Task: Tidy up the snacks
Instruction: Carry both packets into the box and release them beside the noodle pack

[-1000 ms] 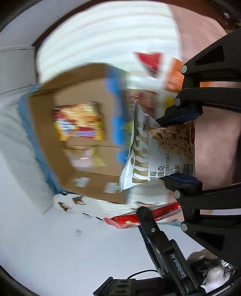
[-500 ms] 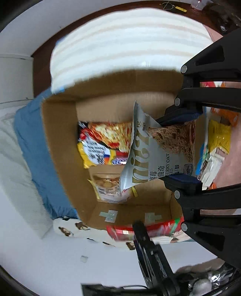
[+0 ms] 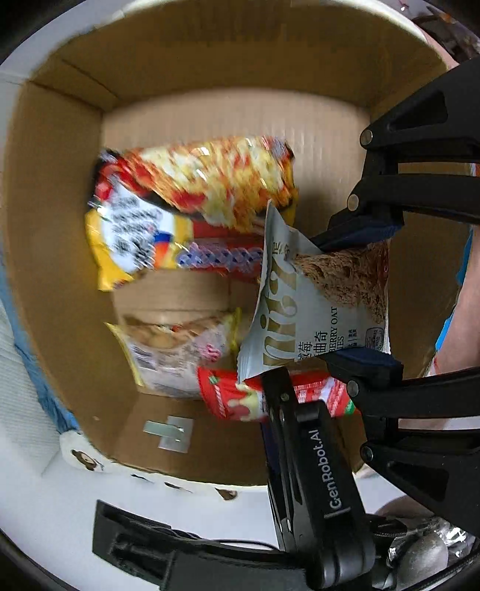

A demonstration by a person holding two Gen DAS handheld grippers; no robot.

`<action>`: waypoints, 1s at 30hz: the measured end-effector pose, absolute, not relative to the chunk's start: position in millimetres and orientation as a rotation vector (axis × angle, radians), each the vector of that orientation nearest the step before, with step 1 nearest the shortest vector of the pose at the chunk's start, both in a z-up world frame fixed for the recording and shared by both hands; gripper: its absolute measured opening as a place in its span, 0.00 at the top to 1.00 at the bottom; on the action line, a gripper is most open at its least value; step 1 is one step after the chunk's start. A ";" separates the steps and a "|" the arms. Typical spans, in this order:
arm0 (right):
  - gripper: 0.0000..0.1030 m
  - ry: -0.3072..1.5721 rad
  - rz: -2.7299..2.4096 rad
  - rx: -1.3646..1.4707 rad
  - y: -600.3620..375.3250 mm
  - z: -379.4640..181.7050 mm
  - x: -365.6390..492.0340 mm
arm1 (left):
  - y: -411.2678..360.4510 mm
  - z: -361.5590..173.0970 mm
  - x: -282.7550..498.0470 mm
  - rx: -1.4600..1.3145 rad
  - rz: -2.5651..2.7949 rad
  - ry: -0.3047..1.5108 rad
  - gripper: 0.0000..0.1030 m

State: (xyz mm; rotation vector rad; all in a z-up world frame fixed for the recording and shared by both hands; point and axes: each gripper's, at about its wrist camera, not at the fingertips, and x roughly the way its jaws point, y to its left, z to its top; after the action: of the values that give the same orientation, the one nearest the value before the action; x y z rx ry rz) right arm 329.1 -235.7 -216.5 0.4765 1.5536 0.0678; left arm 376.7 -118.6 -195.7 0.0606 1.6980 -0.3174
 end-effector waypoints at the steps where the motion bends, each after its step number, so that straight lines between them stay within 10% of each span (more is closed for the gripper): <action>1: 0.30 1.568 0.056 0.465 -234.8 -220.1 329.9 | -115.9 -196.6 376.7 0.044 -0.316 1.702 0.42; 2: 0.06 1.569 0.051 0.453 -233.9 -221.5 330.5 | -114.4 -196.2 376.7 0.034 -0.316 1.700 0.35; 4: 0.01 1.566 0.038 0.424 -232.9 -221.7 330.9 | -112.8 -194.3 376.3 0.050 -0.308 1.686 0.07; 30: 0.01 1.249 -0.116 0.259 -256.1 -110.2 266.1 | -94.7 -64.6 306.0 0.078 -0.253 1.182 0.07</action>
State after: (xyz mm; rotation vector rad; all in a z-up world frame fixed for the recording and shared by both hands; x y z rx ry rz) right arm 266.1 -256.1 -110.2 0.2586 1.2486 -0.1164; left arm 306.0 -94.7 -64.6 0.0779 1.1818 -0.2533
